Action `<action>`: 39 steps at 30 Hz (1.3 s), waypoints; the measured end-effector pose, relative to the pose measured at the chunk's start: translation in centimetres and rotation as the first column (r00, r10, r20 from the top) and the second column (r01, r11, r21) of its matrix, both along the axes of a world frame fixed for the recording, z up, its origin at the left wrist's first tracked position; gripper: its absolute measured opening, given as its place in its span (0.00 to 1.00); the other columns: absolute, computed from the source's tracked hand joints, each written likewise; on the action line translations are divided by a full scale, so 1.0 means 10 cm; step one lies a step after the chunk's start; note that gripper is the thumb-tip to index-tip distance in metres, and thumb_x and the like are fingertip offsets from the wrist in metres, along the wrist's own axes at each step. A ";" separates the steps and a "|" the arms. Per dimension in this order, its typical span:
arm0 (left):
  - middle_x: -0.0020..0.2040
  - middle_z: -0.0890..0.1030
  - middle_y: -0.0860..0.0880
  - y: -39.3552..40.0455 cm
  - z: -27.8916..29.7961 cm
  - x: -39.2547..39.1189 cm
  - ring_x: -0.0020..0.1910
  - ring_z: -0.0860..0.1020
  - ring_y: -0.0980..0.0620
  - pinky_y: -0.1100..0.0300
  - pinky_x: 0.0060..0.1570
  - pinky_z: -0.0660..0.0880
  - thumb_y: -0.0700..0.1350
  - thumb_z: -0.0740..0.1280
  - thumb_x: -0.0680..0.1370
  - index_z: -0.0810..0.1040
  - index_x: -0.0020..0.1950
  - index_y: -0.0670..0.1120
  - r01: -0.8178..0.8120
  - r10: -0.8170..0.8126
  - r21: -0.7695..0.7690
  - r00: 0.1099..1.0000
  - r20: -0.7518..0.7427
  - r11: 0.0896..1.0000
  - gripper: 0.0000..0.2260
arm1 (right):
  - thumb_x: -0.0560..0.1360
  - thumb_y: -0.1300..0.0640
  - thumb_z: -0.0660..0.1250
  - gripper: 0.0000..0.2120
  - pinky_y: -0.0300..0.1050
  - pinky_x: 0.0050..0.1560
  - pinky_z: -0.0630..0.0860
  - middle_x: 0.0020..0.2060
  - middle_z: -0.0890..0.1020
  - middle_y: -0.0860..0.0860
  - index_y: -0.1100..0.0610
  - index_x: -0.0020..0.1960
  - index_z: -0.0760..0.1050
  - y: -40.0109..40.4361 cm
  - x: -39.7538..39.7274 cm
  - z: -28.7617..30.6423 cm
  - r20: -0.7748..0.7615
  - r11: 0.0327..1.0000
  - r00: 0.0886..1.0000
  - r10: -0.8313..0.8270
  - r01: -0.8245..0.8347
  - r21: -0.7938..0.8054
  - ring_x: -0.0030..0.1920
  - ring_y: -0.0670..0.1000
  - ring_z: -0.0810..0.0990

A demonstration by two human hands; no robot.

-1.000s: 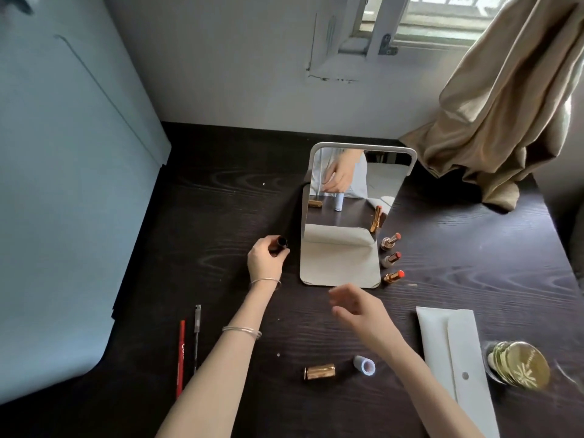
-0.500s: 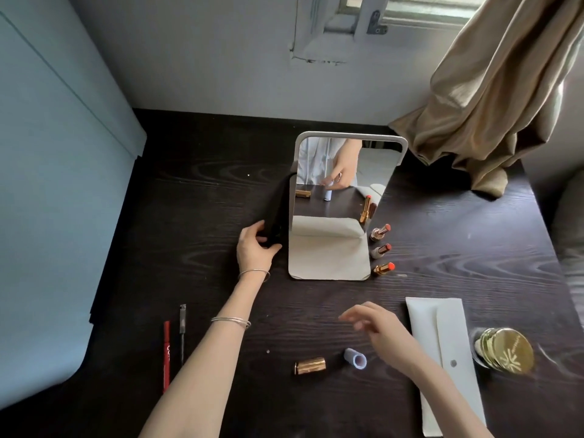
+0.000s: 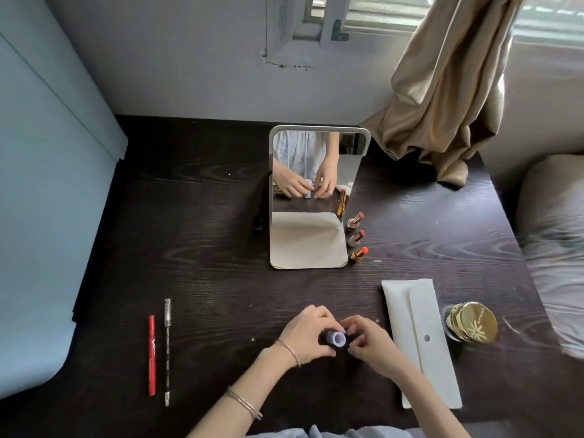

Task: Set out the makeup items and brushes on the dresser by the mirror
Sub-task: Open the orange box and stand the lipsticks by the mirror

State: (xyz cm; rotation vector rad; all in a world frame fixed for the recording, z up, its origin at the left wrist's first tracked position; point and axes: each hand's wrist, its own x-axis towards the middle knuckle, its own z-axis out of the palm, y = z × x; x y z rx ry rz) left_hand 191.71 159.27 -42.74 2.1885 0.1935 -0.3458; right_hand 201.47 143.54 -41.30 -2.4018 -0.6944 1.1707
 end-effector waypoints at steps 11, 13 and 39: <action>0.45 0.80 0.50 0.93 0.07 -0.07 0.44 0.79 0.53 0.62 0.45 0.76 0.36 0.75 0.67 0.83 0.49 0.43 -0.780 0.755 -0.081 0.567 0.329 0.621 0.12 | 0.70 0.67 0.67 0.17 0.27 0.39 0.70 0.44 0.79 0.48 0.44 0.47 0.73 0.22 -0.04 0.13 -0.086 0.996 0.996 -0.034 0.041 0.083 0.34 0.41 0.74; 0.46 0.81 0.46 1.16 0.08 -0.04 0.45 0.79 0.51 0.66 0.45 0.75 0.34 0.75 0.67 0.83 0.50 0.41 -0.807 0.763 -0.042 0.538 0.358 0.589 0.13 | 0.71 0.65 0.67 0.15 0.27 0.40 0.70 0.45 0.78 0.47 0.46 0.50 0.73 0.37 -0.05 0.17 -0.088 0.994 0.996 0.009 0.000 0.107 0.36 0.41 0.74; 0.50 0.78 0.44 2.05 -0.16 0.57 0.46 0.77 0.52 0.75 0.44 0.70 0.34 0.70 0.72 0.80 0.54 0.43 -0.835 0.840 -0.123 0.515 0.173 0.537 0.12 | 0.76 0.55 0.61 0.24 0.50 0.46 0.74 0.54 0.79 0.57 0.49 0.71 0.60 2.67 0.32 0.06 0.187 0.995 0.981 0.057 -0.072 0.071 0.53 0.61 0.79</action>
